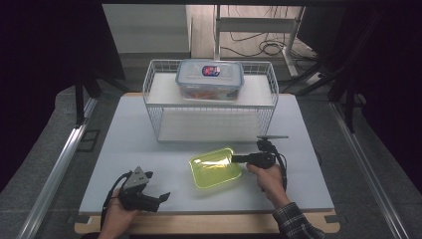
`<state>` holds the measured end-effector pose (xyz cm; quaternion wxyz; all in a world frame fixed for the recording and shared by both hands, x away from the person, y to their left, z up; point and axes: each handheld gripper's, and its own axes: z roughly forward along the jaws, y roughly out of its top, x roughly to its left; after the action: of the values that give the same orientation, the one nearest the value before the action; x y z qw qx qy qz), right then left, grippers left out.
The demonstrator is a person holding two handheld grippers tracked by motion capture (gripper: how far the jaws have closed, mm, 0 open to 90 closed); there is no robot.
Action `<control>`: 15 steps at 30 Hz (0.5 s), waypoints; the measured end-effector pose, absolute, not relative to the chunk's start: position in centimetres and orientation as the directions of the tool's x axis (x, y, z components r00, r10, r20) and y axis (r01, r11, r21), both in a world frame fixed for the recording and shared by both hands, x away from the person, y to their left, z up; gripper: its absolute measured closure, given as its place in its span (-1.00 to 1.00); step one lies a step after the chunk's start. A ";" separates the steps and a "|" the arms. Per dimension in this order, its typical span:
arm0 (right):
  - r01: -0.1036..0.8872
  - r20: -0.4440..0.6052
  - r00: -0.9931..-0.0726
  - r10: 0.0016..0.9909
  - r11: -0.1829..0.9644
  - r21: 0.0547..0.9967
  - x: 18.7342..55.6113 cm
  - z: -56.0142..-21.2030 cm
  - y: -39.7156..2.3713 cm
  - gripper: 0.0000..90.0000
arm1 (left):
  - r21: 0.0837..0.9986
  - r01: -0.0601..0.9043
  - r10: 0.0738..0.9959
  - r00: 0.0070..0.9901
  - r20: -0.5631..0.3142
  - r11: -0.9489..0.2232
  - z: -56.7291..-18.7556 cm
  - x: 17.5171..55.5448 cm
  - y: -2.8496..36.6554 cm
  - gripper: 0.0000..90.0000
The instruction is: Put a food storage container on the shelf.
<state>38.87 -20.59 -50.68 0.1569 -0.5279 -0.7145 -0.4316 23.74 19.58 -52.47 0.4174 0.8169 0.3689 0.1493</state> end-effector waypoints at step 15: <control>0.862 0.712 -0.430 0.555 0.019 0.506 38.1 -47.1 -22.1 0.79 | 0.799 0.484 0.736 0.673 -0.079 -0.357 -52.2 23.7 19.8 -0.90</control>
<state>38.10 -22.08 -47.10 0.1596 -0.5093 -0.6959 -0.4805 23.69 19.79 -52.16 0.4240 0.8103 0.3764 0.1480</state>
